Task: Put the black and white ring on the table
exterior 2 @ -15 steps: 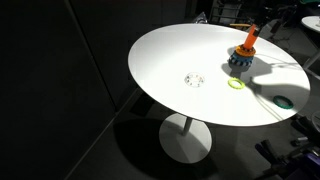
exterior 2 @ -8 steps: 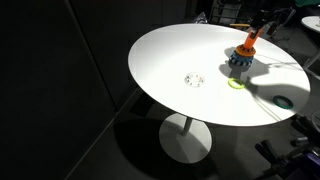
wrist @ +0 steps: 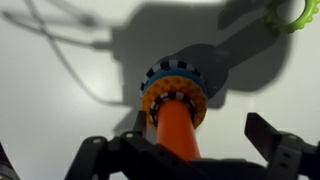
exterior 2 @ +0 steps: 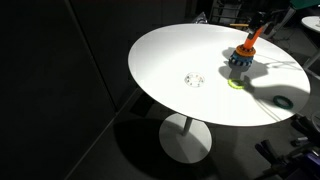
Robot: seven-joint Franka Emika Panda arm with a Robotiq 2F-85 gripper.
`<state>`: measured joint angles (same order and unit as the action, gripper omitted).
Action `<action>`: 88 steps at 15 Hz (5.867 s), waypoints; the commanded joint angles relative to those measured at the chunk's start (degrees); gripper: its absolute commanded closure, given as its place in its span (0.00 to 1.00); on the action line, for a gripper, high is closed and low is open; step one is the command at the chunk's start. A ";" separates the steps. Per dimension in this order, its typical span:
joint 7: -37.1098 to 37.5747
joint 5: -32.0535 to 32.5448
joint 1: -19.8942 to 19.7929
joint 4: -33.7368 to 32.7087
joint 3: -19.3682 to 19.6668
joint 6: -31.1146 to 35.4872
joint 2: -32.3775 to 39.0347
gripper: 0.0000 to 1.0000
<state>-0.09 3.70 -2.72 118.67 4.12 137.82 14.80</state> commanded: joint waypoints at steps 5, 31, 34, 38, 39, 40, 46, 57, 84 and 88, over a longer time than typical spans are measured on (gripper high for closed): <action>0.01 -0.01 -0.14 -0.04 -0.25 -0.03 0.14 0.00; 6.95 8.80 1.44 7.51 4.11 19.69 2.60 0.00; 6.56 8.46 1.55 7.24 4.19 21.10 3.64 0.00; 5.91 7.78 1.64 7.24 3.98 23.51 4.60 0.00; 5.72 7.61 1.64 7.30 3.92 24.16 4.77 0.00; 5.46 7.32 1.58 7.33 3.79 24.77 4.96 0.00; 4.53 6.12 1.20 7.61 3.27 27.65 5.80 0.00; 4.67 6.00 1.39 7.67 3.65 28.76 7.43 0.27; 12.04 13.07 11.54 8.04 16.52 34.23 7.25 0.00; 13.05 12.65 13.58 8.33 18.93 36.52 8.74 0.01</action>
<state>10.64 15.27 9.05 126.41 20.85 171.96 22.75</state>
